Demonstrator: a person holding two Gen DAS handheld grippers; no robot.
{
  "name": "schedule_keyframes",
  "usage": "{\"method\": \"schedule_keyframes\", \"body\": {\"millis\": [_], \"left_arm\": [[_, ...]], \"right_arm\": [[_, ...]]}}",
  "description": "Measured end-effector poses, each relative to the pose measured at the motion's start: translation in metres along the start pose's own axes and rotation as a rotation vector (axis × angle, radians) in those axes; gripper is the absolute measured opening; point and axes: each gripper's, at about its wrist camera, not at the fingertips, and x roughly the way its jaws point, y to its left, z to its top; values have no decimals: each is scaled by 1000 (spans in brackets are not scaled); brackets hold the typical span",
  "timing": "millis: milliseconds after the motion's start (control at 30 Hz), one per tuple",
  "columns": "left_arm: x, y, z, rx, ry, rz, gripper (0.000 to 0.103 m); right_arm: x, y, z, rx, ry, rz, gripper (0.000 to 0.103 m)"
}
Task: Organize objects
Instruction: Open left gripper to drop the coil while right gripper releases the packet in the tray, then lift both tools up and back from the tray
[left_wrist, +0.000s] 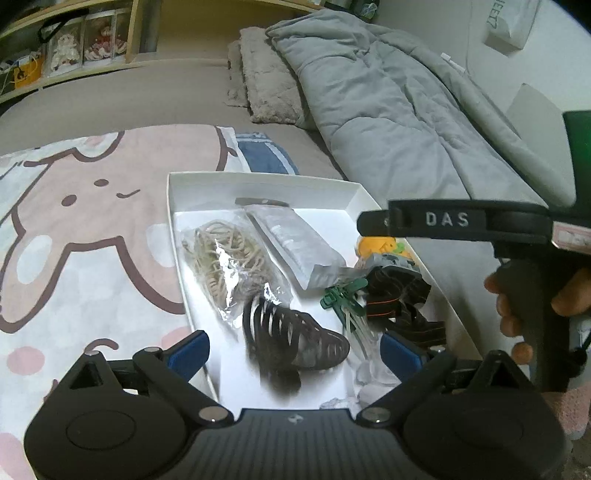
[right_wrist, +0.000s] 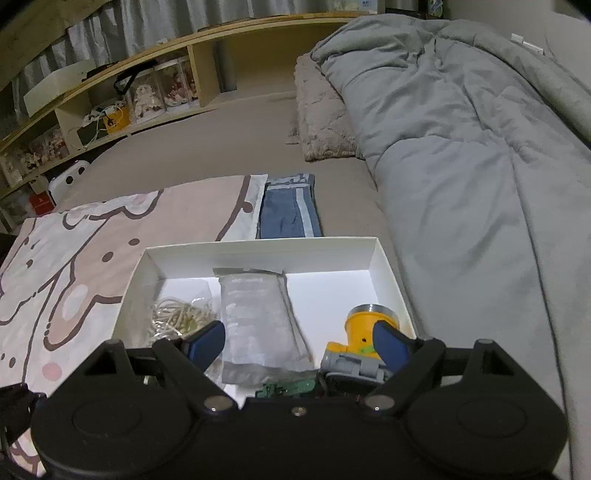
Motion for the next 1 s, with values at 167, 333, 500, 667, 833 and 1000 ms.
{"method": "schedule_keyframes", "body": {"millis": [167,333,500,667,833,1000], "left_arm": [[-12,-2,0,14,-8,4,98],[-28,-4,0,23,-23,10,98],[-46,-3,-1,28,-42,21,98],[-66,0,-3,33,-55,34,98],[-92,6,-5,45,-80,59,98],[-121,10,-6,56,-122,89,103]], "right_arm": [[-15,2,-4,-1,0,1,87],[-30,5,-8,2,1,5,87],[-52,13,-13,8,-16,13,88],[-76,18,-16,17,-36,16,93],[-109,26,-21,25,-82,18,101],[-140,35,-29,37,-127,20,103]]}}
